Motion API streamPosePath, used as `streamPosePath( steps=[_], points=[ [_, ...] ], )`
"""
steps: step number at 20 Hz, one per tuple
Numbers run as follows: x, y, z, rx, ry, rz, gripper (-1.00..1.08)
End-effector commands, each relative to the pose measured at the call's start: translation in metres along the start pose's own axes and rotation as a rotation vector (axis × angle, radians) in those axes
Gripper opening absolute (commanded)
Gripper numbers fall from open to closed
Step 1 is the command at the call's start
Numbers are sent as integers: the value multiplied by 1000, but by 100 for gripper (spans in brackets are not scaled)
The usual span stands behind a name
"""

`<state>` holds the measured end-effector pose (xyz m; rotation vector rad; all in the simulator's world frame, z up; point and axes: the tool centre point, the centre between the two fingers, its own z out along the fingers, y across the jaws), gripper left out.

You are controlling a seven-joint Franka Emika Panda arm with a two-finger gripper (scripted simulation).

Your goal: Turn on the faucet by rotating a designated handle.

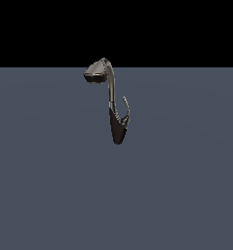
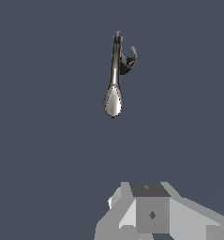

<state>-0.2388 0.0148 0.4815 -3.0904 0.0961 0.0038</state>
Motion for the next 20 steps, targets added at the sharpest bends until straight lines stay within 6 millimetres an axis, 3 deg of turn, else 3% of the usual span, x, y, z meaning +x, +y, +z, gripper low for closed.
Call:
streamPosePath(
  steps=[1, 20],
  points=[
    [10, -4, 6, 16, -16, 42, -100],
    [134, -20, 84, 208, -200, 550, -100]
  ],
)
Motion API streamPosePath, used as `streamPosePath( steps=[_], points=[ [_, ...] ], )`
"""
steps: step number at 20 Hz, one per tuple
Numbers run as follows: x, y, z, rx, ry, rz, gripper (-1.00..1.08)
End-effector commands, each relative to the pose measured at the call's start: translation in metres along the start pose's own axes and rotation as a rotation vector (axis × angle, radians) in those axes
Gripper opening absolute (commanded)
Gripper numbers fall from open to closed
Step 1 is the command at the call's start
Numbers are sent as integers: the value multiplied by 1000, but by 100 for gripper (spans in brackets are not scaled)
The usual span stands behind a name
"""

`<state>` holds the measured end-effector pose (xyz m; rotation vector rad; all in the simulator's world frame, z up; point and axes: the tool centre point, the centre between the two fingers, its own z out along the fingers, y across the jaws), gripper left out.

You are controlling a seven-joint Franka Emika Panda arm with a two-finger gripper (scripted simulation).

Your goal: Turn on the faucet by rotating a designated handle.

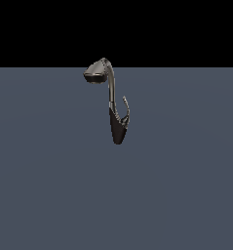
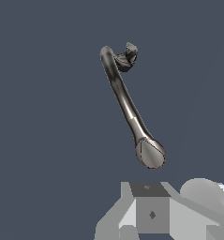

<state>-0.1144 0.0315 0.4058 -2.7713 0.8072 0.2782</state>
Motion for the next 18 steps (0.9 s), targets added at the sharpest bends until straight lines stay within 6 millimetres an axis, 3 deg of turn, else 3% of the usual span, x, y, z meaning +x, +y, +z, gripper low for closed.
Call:
streamPosePath(
  steps=[1, 10, 18],
  points=[
    [18, -6, 10, 28, -27, 76, -100],
    [88, -19, 50, 135, -127, 355, -100],
    [154, -18, 94, 242, -224, 626, -100]
  ],
)
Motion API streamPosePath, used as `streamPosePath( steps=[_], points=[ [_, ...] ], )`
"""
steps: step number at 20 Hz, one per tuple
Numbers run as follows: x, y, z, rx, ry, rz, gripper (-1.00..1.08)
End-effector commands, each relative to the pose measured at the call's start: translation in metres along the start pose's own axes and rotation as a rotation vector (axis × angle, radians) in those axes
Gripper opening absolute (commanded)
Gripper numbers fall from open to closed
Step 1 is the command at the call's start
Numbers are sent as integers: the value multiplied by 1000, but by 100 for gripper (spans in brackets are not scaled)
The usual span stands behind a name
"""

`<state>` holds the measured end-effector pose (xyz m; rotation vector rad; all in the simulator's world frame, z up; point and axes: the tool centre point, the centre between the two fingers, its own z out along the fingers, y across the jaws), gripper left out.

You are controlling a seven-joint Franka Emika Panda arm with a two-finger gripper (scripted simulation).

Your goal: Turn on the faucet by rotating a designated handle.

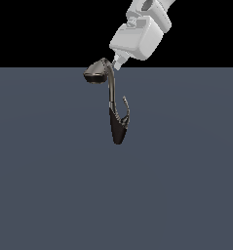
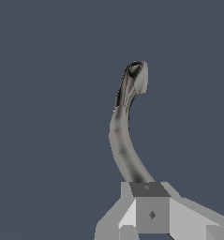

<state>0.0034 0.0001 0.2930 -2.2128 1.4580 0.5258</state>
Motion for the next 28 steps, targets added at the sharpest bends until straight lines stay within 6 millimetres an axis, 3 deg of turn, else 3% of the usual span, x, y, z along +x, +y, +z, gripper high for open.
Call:
streamPosePath(
  steps=[1, 8, 14, 20, 28],
  points=[
    [22, -7, 11, 35, -32, 90, -100],
    [76, -18, 41, 120, -110, 301, -100],
    [104, -21, 59, 168, -154, 417, -100],
    [116, -21, 67, 188, -174, 466, -100],
    [112, -17, 68, 189, -174, 468, -100]
  ],
)
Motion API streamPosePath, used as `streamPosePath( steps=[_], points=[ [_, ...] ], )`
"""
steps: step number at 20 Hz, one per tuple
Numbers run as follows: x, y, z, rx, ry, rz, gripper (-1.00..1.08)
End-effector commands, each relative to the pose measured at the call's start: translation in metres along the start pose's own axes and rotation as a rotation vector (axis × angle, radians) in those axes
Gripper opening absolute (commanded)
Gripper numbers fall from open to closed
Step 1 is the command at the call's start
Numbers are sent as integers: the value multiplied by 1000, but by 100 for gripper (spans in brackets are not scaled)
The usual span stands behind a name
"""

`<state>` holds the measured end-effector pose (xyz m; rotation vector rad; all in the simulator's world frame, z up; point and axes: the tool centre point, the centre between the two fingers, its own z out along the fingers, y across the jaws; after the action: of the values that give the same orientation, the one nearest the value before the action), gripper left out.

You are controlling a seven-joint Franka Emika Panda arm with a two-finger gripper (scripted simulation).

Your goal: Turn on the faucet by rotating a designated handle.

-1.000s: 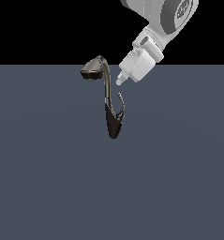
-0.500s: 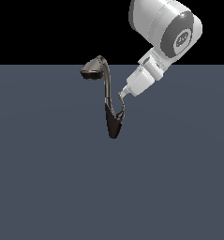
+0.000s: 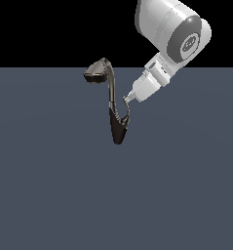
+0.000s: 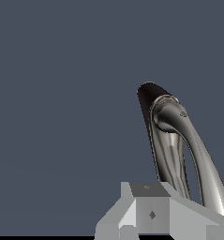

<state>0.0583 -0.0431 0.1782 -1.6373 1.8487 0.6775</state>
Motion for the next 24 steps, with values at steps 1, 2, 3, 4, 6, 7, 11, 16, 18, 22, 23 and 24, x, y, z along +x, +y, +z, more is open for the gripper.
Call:
streamPosePath(
  steps=[1, 2, 3, 4, 6, 7, 11, 16, 18, 22, 23, 24],
  points=[
    [-2, 5, 0, 0, 0, 0, -100],
    [-3, 8, 0, 0, 0, 0, -100],
    [-4, 11, 0, 0, 0, 0, -100],
    [-5, 14, 0, 0, 0, 0, -100],
    [-7, 20, 0, 0, 0, 0, -100],
    [-8, 22, 0, 0, 0, 0, -100],
    [-12, 34, 0, 1, 0, 0, -100],
    [-8, 37, -2, 11, 5, 5, -100],
    [-6, 44, -1, 10, 5, 5, -100],
    [-2, 58, -1, 7, 3, 3, -100],
    [-1, 62, -1, 7, 3, 3, -100],
    [0, 65, -1, 6, 2, 3, -100]
  ],
)
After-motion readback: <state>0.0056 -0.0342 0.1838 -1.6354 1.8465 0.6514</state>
